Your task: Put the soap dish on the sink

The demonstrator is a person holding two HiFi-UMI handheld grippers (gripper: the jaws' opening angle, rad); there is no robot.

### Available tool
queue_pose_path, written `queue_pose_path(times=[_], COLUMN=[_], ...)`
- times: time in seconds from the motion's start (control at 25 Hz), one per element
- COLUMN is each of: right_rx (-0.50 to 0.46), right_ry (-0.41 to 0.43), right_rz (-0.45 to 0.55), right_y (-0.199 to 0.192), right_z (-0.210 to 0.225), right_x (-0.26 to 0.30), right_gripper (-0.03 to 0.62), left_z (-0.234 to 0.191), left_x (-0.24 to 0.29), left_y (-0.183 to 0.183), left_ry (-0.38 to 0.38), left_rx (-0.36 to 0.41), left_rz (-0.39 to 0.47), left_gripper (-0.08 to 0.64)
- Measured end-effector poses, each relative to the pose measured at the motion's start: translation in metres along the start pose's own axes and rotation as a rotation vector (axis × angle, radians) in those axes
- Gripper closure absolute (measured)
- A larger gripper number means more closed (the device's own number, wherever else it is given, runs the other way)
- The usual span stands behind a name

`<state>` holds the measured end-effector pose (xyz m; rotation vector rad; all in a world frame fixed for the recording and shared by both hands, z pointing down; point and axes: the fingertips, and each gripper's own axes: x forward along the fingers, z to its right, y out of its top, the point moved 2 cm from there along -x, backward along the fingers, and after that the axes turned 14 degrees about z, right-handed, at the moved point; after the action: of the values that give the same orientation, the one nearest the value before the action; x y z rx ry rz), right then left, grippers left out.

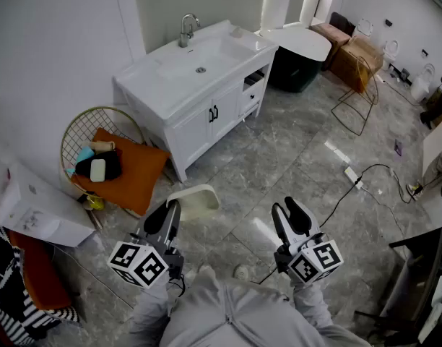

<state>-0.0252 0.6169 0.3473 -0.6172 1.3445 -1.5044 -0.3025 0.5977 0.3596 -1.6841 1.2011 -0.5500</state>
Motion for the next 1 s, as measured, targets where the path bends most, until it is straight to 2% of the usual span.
queue_pose_path(times=[0.52,1.0], right_rx=[-0.014,0.003], right_ry=[0.002,-0.036], right_rz=[0.004,0.076], right_y=[-0.002,-0.001], right_z=[-0.008,-0.034], right_x=[0.01,0.037], right_gripper=[0.46,0.46], left_z=[-0.007,-0.026], left_x=[0.004,0.016], left_y=[0.007,0.02], left_ry=[-0.018,-0.076], left_rx=[-0.008,-0.007], left_rz=[0.011,0.026], left_gripper=[0.46,0.46])
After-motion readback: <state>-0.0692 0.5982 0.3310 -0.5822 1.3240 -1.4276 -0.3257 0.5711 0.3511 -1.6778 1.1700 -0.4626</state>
